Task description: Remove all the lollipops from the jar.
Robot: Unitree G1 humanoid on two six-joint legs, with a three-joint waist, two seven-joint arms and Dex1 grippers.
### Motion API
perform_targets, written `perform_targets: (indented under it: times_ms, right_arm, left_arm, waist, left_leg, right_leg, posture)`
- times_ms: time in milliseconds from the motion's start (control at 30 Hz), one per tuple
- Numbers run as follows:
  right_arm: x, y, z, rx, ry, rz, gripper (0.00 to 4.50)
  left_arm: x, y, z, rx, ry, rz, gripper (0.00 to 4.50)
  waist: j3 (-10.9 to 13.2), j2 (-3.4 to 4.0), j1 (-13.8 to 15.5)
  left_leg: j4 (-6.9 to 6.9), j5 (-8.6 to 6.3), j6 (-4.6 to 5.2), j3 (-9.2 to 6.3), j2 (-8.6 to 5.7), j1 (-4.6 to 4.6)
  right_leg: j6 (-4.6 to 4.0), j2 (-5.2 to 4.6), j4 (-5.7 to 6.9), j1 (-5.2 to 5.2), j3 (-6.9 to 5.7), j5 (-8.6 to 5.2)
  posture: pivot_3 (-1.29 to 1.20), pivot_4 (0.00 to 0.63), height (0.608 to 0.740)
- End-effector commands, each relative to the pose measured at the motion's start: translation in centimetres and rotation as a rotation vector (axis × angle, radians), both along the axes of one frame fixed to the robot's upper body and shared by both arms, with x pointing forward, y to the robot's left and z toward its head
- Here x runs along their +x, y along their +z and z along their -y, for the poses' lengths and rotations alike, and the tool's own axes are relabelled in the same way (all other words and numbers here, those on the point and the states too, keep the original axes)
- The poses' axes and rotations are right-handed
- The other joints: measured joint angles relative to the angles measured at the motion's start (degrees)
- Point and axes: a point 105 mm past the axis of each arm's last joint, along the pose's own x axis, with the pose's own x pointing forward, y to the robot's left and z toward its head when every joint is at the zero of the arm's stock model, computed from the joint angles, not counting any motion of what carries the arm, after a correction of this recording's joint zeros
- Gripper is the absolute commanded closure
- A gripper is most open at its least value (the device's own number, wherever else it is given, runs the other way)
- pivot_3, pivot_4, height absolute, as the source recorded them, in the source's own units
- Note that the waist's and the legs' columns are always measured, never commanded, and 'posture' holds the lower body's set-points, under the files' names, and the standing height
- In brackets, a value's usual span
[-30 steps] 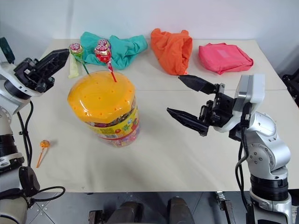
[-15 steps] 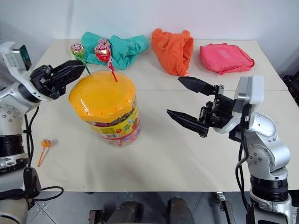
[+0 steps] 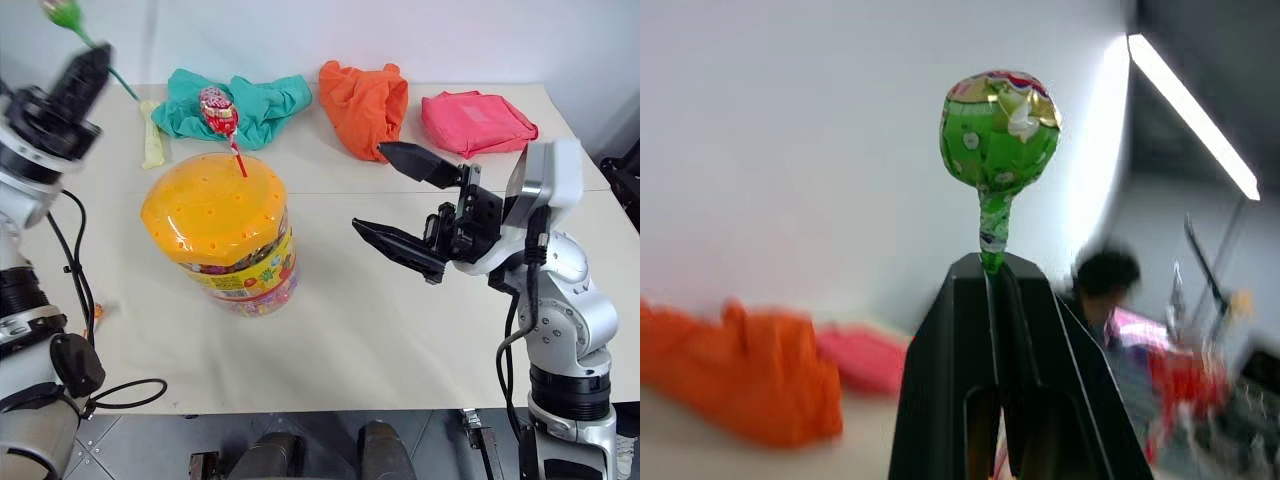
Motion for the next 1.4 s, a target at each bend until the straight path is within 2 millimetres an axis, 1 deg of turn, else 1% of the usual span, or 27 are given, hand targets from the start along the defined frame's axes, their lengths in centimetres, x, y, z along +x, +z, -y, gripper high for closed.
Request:
perform_targets:
  times_ms: [33, 67, 100, 133, 200, 267, 333, 367, 433, 533, 567, 667, 733, 800, 867, 900, 933, 967, 1033, 1100, 1133, 1233, 1300, 1400]
  right_arm:
    - [-1.4, 0.0, -0.7, -0.078, 0.052, 0.074, 0.0]
    - [-1.5, -0.3, -0.8, -0.106, 0.058, 0.083, 0.0]
    - [-1.6, -0.4, -0.8, -0.123, 0.061, 0.088, 0.0]
    - [-1.5, -0.9, -0.7, -0.15, 0.061, 0.084, 0.0]
    - [-1.3, -1.6, -0.5, -0.187, 0.06, 0.076, 0.0]
    - [-1.0, -2.8, -0.2, -0.245, 0.055, 0.06, 0.0]
    - [-0.6, -3.8, 0.0, -0.285, 0.054, 0.04, 0.0]
    - [-0.4, -4.1, 0.1, -0.293, 0.051, 0.027, 0.0]
    - [0.0, -4.4, 0.2, -0.307, 0.039, 0.008, 0.0]
    - [0.2, -4.6, 0.3, -0.318, 0.039, 0.004, 0.0]
    - [0.2, -4.7, 0.3, -0.322, 0.039, 0.0, 0.0]
    - [0.4, -4.7, 0.3, -0.322, 0.041, -0.009, 0.0]
    - [0.5, -4.7, 0.2, -0.328, 0.036, -0.031, 0.0]
    - [1.1, -4.8, -0.5, -0.359, 0.017, -0.096, 0.0]
    - [1.1, -3.7, -1.4, -0.301, 0.05, -0.099, 0.0]
    - [1.2, -3.3, -1.7, -0.278, 0.061, -0.097, 0.0]
    - [1.2, -2.7, -2.3, -0.255, 0.08, -0.092, 0.0]
    - [1.4, -2.2, -3.4, -0.247, 0.088, -0.094, 0.0]
    - [2.2, -1.5, -5.5, -0.259, 0.077, -0.099, 0.0]
    - [2.7, -0.6, -7.0, -0.23, 0.083, -0.107, 0.0]
    - [2.8, -0.1, -7.9, -0.217, 0.095, -0.109, 0.0]
    - [3.2, 0.7, -10.1, -0.214, 0.101, -0.126, 0.0]
    - [3.8, 0.9, -11.2, -0.22, 0.078, -0.142, 0.0]
    - [5.0, 1.3, -12.5, -0.222, 0.032, -0.186, 0.0]
  left_arm:
    - [-0.1, -5.9, -3.6, 0.22, 0.242, -0.323, 4.48]
    - [-0.5, -7.9, -4.3, 0.296, 0.29, -0.41, 4.48]
    - [-0.9, -8.9, -4.6, 0.337, 0.313, -0.455, 4.48]
    - [-2.0, -11.7, -5.1, 0.409, 0.339, -0.566, 4.48]
    - [-3.9, -15.4, -5.6, 0.499, 0.369, -0.728, 4.48]
    - [-5.4, -18.6, -5.8, 0.592, 0.404, -0.844, 4.48]
    - [-6.5, -21.1, -5.7, 0.661, 0.423, -0.922, 4.48]
    - [-6.9, -21.8, -5.5, 0.674, 0.42, -0.945, 4.48]
    - [-7.2, -22.5, -5.2, 0.691, 0.422, -0.969, 4.48]
    - [-7.4, -23.0, -5.4, 0.716, 0.432, -1.003, 4.48]
    - [-7.5, -23.0, -5.8, 0.723, 0.449, -1.018, 4.48]
    - [-7.6, -22.7, -6.9, 0.73, 0.487, -1.04, 3.79]
    - [-7.7, -22.5, -7.1, 0.745, 0.475, -1.029, 3.18]
    - [-7.4, -21.1, -7.3, 0.739, 0.462, -0.943, 2.55]
    - [-7.3, -19.7, -7.6, 0.72, 0.433, -0.848, 1.97]
    - [-7.3, -19.2, -7.6, 0.717, 0.418, -0.815, 1.97]
    - [-7.5, -18.3, -7.4, 0.718, 0.38, -0.742, 1.97]
    - [-7.8, -16.5, -6.9, 0.687, 0.329, -0.623, 1.97]
    - [-8.6, -13.7, -6.5, 0.63, 0.278, -0.414, 1.97]
    - [-9.0, -12.0, -6.7, 0.592, 0.28, -0.268, 1.97]
    - [-9.4, -11.1, -6.3, 0.558, 0.261, -0.189, 1.97]
    - [-10.5, -9.9, -5.0, 0.488, 0.184, -0.094, 1.97]
    - [-11.3, -9.4, -4.0, 0.455, 0.132, -0.041, 1.97]
    - [-11.6, -8.8, -3.3, 0.437, 0.11, -0.004, 1.97]
  waist:
    - [-0.02, 0.04, -0.74]
    - [-0.03, 0.08, -1.1]
    - [-0.02, 0.09, -1.16]
    - [-0.02, 0.09, -1.15]
    - [-0.02, -0.01, -1.12]
    - [0.0, -0.06, -0.77]
    - [0.0, -0.07, 0.33]
    - [0.0, -0.07, 0.68]
    - [0.02, -0.04, 1.52]
    - [0.02, -0.04, 2.15]
    - [0.02, -0.04, 2.15]
    - [0.02, -0.03, 1.91]
    - [0.02, -0.03, 1.77]
    - [0.04, 0.0, 1.47]
    - [0.04, 0.0, 1.14]
    - [0.04, 0.0, 1.0]
    - [0.04, 0.0, 0.75]
    - [0.04, 0.01, 0.44]
    - [0.04, 0.01, 0.04]
    - [0.04, 0.02, -0.16]
    - [0.04, 0.02, -0.18]
    - [0.03, 0.02, -0.64]
    - [0.01, -0.03, -0.88]
    - [-0.02, -0.09, -1.39]
  left_leg:
    - [-0.07, 0.0, 0.0, 0.01, -0.01, 0.07]
    - [-0.18, 0.0, 0.0, -0.01, -0.06, 0.22]
    - [-0.28, 0.0, 0.0, -0.05, -0.11, 0.35]
    - [-0.33, -0.01, 0.01, -0.09, -0.11, 0.37]
    - [-0.35, -0.01, 0.0, -0.21, -0.12, 0.18]
    - [-0.38, -0.02, 0.0, -0.22, -0.15, 0.14]
    - [-0.49, -0.03, -0.02, -0.21, -0.14, 0.08]
    - [-0.45, -0.04, -0.03, -0.21, -0.14, 0.08]
    - [-0.37, -0.04, -0.04, -0.21, -0.14, 0.08]
    - [-0.29, -0.04, -0.05, -0.21, -0.14, 0.1]
    - [-0.28, -0.04, -0.05, -0.21, -0.15, 0.09]
    - [-0.36, -0.04, -0.05, -0.2, -0.14, 0.1]
    - [-0.4, -0.04, -0.05, -0.21, -0.12, 0.11]
    - [-0.45, -0.04, -0.05, -0.19, -0.11, 0.11]
    - [-0.5, -0.04, -0.06, -0.18, -0.1, 0.11]
    - [-0.51, -0.03, -0.08, -0.18, -0.09, 0.11]
    - [-0.56, -0.03, -0.09, -0.18, -0.09, 0.1]
    - [-0.57, -0.03, -0.09, -0.19, -0.09, 0.1]
    - [-0.64, -0.03, -0.09, -0.16, -0.09, 0.1]
    - [-0.71, -0.02, -0.11, -0.13, -0.08, 0.1]
    - [-0.76, -0.01, -0.13, -0.14, -0.07, 0.1]
    - [-0.76, -0.01, -0.13, -0.14, -0.07, 0.1]
    - [-0.61, -0.01, -0.11, -0.18, -0.09, 0.1]
    - [-0.53, -0.02, -0.11, -0.19, -0.08, 0.05]
  right_leg:
    - [0.0, 0.0, -0.02, -0.02, 0.05, 0.0]
    - [0.0, 0.0, 0.01, 0.0, 0.18, 0.0]
    - [0.0, 0.0, 0.08, 0.0, 0.3, 0.0]
    - [0.0, 0.0, 0.04, -0.03, 0.37, 0.0]
    - [-0.02, 0.01, -0.03, -0.23, 0.48, 0.01]
    - [-0.04, 0.0, -0.04, -0.28, 0.58, 0.02]
    - [-0.05, 0.0, -0.44, -0.25, 0.6, 0.02]
    - [-0.04, 0.0, -0.5, -0.21, 0.61, 0.02]
    - [-0.05, 0.0, -0.72, -0.05, 0.61, 0.02]
    - [-0.08, 0.01, -0.87, 0.07, 0.61, 0.05]
    - [-0.08, 0.01, -0.87, 0.07, 0.61, 0.05]
    - [-0.08, 0.02, -0.89, 0.05, 0.6, 0.05]
    - [-0.08, 0.03, -0.88, 0.02, 0.58, 0.05]
    - [-0.08, 0.04, -0.89, -0.02, 0.58, 0.05]
    - [-0.09, 0.04, -0.89, -0.06, 0.58, 0.05]
    - [-0.1, 0.05, -0.89, -0.1, 0.57, 0.05]
    - [-0.11, 0.04, -0.9, -0.1, 0.55, 0.05]
    - [-0.11, 0.04, -0.9, -0.1, 0.54, 0.05]
    - [-0.11, 0.03, -0.93, -0.15, 0.54, 0.05]
    - [-0.11, 0.03, -0.9, -0.24, 0.53, 0.06]
    - [-0.11, 0.03, -0.88, -0.28, 0.5, 0.06]
    - [-0.13, 0.0, -0.7, -0.36, 0.39, 0.07]
    - [-0.2, -0.03, -0.16, -0.48, 0.34, 0.12]
    - [-0.41, -0.03, 0.07, -0.73, 0.33, 0.25]
  posture:
    - [0.0, 0.15, 0.74]
    - [0.0, 0.15, 0.74]
    - [0.0, 0.15, 0.74]
    - [0.0, 0.15, 0.74]
    - [0.0, 0.15, 0.74]
    - [0.0, 0.15, 0.74]
    - [0.0, 0.15, 0.74]
    - [0.0, 0.15, 0.74]
    - [0.0, 0.15, 0.74]
    - [0.0, 0.15, 0.74]
    - [0.0, 0.15, 0.74]
    - [0.0, 0.15, 0.74]
    - [0.0, 0.15, 0.74]
    - [0.0, 0.15, 0.74]
    - [0.0, 0.15, 0.74]
    - [0.0, 0.15, 0.74]
    - [0.0, 0.15, 0.74]
    - [0.0, 0.15, 0.74]
    - [0.0, 0.15, 0.74]
    - [0.0, 0.15, 0.74]
    - [0.0, 0.15, 0.74]
    - [0.0, 0.15, 0.74]
    - [0.0, 0.15, 0.74]
    - [0.0, 0.15, 0.74]
